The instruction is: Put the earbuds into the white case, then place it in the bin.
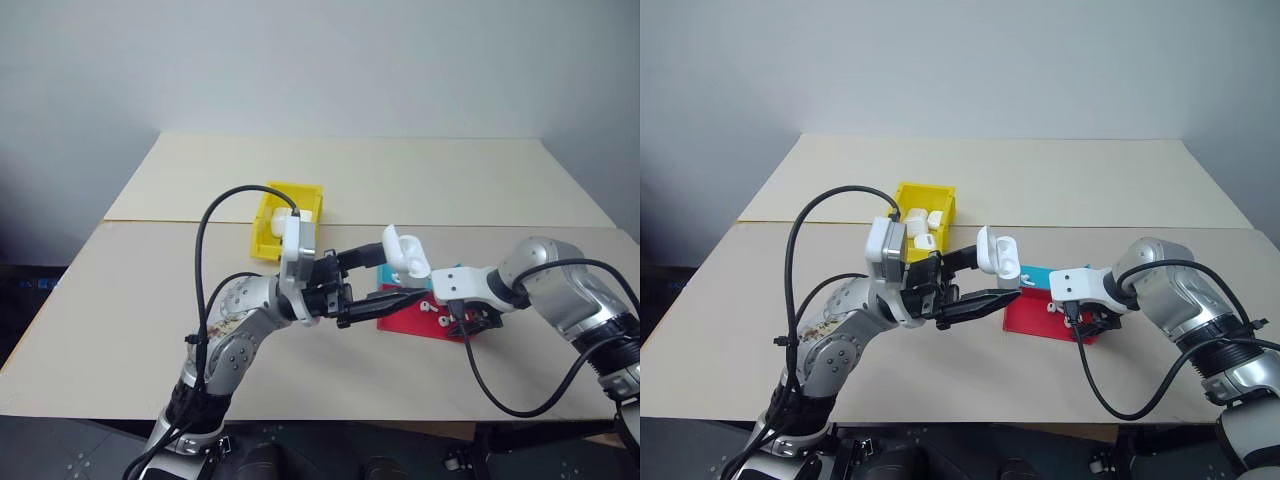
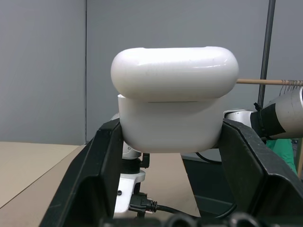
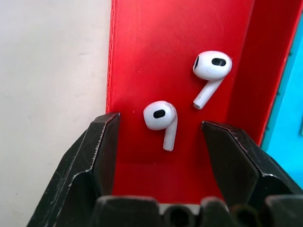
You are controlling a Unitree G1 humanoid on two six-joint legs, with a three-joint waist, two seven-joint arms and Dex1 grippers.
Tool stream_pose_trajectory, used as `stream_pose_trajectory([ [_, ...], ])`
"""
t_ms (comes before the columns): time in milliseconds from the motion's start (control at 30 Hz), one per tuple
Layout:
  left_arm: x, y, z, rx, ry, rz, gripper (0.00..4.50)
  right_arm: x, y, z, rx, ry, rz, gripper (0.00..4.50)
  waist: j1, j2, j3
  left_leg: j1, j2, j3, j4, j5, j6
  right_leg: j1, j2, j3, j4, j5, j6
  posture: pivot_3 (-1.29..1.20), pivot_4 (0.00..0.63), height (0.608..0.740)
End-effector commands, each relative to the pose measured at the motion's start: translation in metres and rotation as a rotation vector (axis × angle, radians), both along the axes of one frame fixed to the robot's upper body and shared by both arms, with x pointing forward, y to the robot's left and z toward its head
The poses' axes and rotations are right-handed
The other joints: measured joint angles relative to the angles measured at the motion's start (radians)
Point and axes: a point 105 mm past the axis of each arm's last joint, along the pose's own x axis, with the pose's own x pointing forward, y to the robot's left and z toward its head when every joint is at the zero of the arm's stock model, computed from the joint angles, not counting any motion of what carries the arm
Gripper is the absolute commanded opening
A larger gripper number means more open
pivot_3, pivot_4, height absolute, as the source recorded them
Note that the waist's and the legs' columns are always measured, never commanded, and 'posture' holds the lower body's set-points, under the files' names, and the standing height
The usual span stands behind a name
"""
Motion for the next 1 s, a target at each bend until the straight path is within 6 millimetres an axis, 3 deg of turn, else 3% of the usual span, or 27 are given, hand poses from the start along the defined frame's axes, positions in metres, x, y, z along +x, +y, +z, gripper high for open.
stream_pose_trajectory([
  [33,-0.009,0.001,0.009,-0.027,-0.043,-0.011,2.74,0.000,0.000,0.003,0.004,-0.022,0.009,2.85,0.000,0.000,0.000,0.000,0.000,0.000,0.000,0.000,0.000,0.000,0.000,0.000,0.000,0.000,0.000,0.00,0.150,0.740],
  [267,-0.007,0.004,0.010,-0.024,-0.042,-0.007,2.74,0.001,0.001,-0.001,0.008,-0.019,0.003,0.65,-0.003,0.000,0.000,0.004,0.000,0.000,0.000,0.000,0.000,0.004,0.000,0.000,0.000,0.000,0.000,0.00,0.150,0.740],
  [567,-0.008,0.003,0.010,-0.019,-0.040,-0.013,2.74,-0.007,0.005,0.009,0.096,-0.031,-0.030,0.61,-0.001,0.000,0.000,0.004,0.000,-0.001,0.000,0.000,0.000,0.005,0.000,-0.001,0.000,0.000,0.000,0.00,0.150,0.740],
  [767,-0.003,0.007,0.010,-0.010,-0.036,-0.008,2.74,-0.022,0.018,0.072,0.466,-0.110,-0.078,0.61,0.000,0.000,0.000,0.004,0.000,0.000,0.000,0.000,0.000,0.005,0.000,0.000,0.000,0.000,0.000,0.00,0.150,0.740],
  [1000,0.001,0.007,0.012,-0.007,-0.028,-0.007,2.74,-0.061,0.033,0.139,1.106,-0.307,-0.039,0.61,0.010,0.000,0.000,0.004,0.000,-0.002,0.000,-0.001,0.001,0.007,0.000,-0.002,-0.002,0.000,0.000,0.00,0.150,0.740],
])
